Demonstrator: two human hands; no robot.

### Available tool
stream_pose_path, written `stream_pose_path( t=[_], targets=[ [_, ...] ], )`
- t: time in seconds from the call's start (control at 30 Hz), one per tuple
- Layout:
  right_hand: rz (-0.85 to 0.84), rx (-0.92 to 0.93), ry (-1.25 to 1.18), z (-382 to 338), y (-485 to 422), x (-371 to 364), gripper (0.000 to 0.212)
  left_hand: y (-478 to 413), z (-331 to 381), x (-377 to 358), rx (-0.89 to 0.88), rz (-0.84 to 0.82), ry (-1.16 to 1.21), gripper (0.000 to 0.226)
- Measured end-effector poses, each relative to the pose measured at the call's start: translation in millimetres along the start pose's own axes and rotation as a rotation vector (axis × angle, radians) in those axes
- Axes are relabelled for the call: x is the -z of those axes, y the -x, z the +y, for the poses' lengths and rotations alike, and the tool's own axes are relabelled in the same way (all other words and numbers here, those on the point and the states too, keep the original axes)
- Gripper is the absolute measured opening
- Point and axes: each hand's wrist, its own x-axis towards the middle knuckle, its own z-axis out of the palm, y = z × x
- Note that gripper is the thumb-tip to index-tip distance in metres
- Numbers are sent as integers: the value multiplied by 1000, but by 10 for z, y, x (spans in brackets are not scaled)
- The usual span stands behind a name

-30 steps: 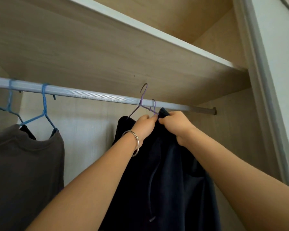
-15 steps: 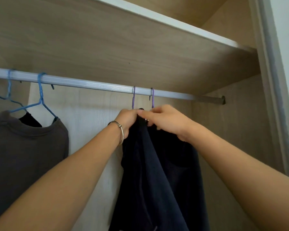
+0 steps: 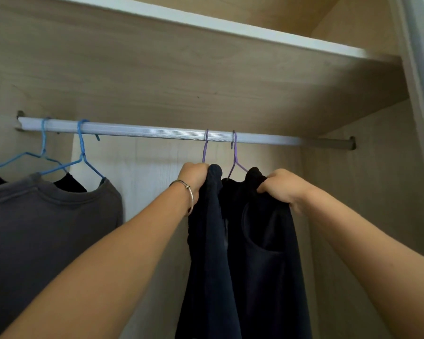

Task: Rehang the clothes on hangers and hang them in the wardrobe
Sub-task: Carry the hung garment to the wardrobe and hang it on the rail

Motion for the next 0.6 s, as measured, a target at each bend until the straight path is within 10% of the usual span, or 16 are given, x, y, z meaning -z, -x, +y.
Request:
stream_pose_path(
  t=[0.6],
  targets=[
    [-169, 122, -513, -715, 119, -1060, 10, 206, 195, 1291, -80, 189, -73, 3]
  ],
)
